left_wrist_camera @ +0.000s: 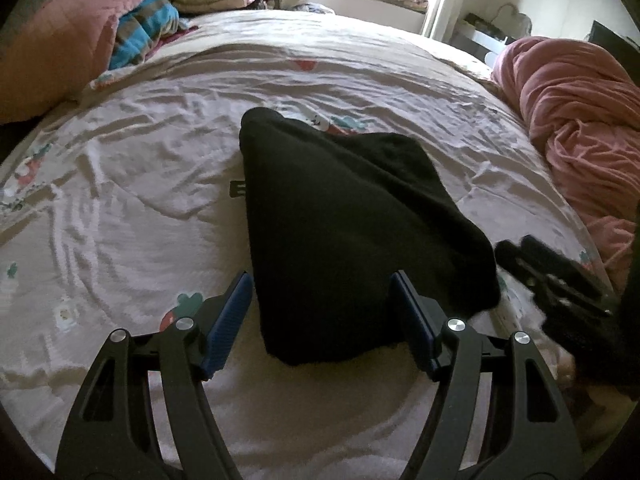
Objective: Fold small clothes
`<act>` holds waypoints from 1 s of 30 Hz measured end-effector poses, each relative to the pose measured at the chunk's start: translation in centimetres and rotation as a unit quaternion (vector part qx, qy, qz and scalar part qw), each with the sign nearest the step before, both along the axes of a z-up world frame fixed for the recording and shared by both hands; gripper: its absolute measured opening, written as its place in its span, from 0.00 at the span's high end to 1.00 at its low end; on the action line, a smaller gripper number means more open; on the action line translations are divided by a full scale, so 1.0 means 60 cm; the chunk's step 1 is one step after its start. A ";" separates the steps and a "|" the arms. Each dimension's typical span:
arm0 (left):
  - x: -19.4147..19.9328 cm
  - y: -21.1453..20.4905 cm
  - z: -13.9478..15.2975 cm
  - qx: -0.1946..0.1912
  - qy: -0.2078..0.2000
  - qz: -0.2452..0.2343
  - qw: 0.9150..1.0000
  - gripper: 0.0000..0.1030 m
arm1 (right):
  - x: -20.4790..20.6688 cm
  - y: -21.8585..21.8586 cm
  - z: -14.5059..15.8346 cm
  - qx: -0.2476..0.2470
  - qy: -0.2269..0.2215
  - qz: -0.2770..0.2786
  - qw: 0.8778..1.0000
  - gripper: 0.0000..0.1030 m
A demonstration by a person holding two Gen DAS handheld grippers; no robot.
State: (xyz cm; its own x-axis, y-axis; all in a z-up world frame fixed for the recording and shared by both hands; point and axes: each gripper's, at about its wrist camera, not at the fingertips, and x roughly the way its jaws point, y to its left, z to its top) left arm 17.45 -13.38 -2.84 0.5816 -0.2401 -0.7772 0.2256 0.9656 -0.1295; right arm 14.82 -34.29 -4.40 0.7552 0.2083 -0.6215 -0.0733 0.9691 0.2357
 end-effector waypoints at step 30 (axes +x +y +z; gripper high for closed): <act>-0.209 0.105 0.050 -0.029 -0.085 0.025 0.996 0.09 | -0.232 0.062 0.088 -0.064 -0.098 0.027 0.993 0.04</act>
State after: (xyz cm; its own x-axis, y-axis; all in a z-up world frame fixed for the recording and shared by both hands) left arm 4.90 -7.06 0.16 0.7157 -0.2497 -0.6523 0.2017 0.9680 -0.1492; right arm 0.91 -30.54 0.89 0.8543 0.1805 -0.4874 -0.1588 0.9836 0.0858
